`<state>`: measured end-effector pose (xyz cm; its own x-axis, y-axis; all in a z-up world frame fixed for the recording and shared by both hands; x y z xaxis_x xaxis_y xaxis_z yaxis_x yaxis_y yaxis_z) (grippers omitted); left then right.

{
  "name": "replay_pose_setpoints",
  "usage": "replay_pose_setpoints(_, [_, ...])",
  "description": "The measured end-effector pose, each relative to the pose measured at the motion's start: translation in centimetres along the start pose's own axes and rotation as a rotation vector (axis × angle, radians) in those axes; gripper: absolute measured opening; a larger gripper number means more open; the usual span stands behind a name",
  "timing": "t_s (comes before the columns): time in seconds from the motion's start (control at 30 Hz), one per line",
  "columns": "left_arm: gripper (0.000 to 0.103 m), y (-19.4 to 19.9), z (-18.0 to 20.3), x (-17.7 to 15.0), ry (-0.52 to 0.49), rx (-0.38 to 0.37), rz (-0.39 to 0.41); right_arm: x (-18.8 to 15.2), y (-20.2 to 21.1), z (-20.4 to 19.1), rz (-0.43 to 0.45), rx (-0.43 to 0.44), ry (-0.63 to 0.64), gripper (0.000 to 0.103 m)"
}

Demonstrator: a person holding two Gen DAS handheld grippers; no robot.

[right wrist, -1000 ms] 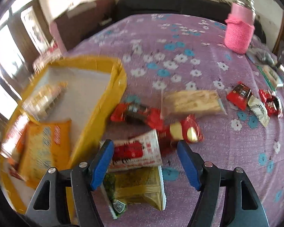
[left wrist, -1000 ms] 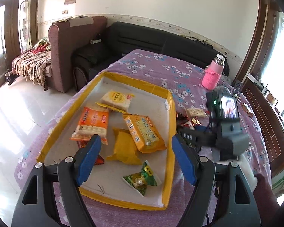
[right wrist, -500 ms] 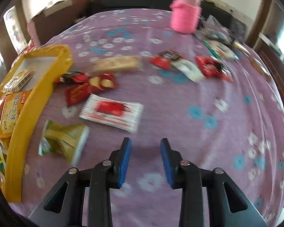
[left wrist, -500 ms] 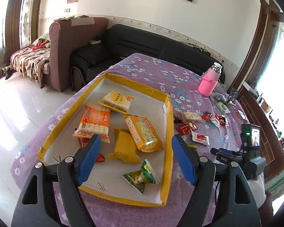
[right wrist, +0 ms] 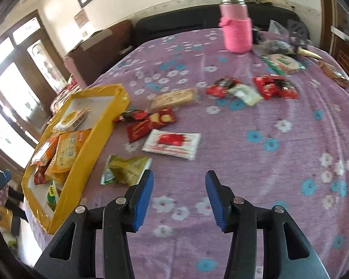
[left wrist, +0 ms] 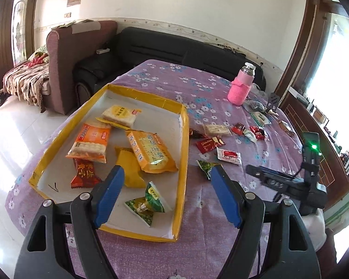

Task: Organize snacks
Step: 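Grasp the white-red sachet with the right gripper while the left grasps the green-gold packet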

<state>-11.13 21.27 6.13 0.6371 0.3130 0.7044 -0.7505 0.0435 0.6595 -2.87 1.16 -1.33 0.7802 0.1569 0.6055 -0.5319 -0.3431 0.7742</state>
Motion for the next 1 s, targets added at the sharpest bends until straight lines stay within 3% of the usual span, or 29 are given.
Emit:
replay_pose_setpoints(0.1, [0.077, 0.3, 0.1, 0.0, -0.01, -0.002, 0.007, 0.6, -1.1, -2.5, 0.003, 0.028, 0.063, 0.048])
replay_pose_setpoints(0.2, [0.077, 0.2, 0.0, -0.2, -0.013, -0.002, 0.001, 2.9, -2.5, -3.1, 0.038, -0.027, 0.092, 0.048])
replay_pose_setpoints(0.3, [0.077, -0.1, -0.1, -0.4, -0.006, -0.007, -0.01, 5.1, -5.5, -2.7, 0.016, -0.143, 0.163, 0.048])
replay_pose_setpoints(0.43, [0.077, -0.2, -0.3, -0.4, -0.013, -0.005, -0.014, 4.8, -9.3, -1.8, -0.119, -0.133, 0.173, 0.044])
replay_pose_setpoints(0.53, [0.077, -0.5, -0.4, -0.2, -0.019, -0.01, -0.019, 3.6, -8.1, -0.5, -0.136, -0.18, 0.159, 0.033])
replay_pose_setpoints(0.7, [0.077, -2.1, 0.4, -0.7, 0.003, -0.077, -0.064, 0.5, -4.4, 4.8, -0.186, -0.309, 0.044, 0.041])
replay_pose_setpoints(0.87, [0.077, -3.9, 3.2, -1.5, -0.025, -0.113, -0.128, -1.1, -1.7, 6.7, -0.117, -0.118, -0.1, 0.045])
replay_pose_setpoints(1.0, [0.077, -4.5, 4.8, -1.6, -0.052, -0.117, -0.166, -0.8, -2.1, 3.0, -0.057, -0.062, 0.005, 0.045])
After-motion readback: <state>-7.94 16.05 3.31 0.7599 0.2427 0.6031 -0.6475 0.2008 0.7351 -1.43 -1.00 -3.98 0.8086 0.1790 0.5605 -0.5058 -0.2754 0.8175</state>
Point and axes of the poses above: each gripper's, at about its wrist camera, not at the fingertips, and y roughly against the way its jaws point, z to its right, x to its top, the point moved 8 cm from there along -y, roughly the way its jaws point, and after that the axes turned 4 degrees about y, right-handed, at the moved point
